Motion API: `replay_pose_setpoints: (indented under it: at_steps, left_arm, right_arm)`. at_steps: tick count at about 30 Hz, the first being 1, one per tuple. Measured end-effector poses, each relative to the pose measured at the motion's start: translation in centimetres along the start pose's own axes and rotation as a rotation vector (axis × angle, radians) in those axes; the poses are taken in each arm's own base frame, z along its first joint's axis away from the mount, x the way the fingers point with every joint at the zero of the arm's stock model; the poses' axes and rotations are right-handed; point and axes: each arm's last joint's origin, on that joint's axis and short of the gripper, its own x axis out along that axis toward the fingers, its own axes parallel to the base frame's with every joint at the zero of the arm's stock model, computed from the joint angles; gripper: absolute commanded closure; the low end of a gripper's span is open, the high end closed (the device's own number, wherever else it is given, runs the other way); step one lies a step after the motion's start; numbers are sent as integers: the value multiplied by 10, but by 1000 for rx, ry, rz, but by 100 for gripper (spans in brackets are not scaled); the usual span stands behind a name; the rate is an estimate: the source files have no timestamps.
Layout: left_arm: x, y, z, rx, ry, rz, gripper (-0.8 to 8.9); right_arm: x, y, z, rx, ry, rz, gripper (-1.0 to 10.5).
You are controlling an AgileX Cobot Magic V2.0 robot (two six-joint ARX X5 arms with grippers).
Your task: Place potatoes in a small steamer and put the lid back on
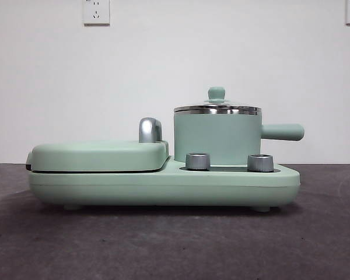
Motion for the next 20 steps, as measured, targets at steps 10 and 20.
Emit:
replay_pose_setpoints:
  at_steps: [10, 20]
  left_arm:
    - [2, 2, -1, -9, -1, 19, 809]
    - [37, 43, -41, -60, -212, 278, 809]
  right_arm:
    - [0, 0, 0, 0, 0, 0, 934]
    - [0, 0, 0, 0, 0, 0, 934]
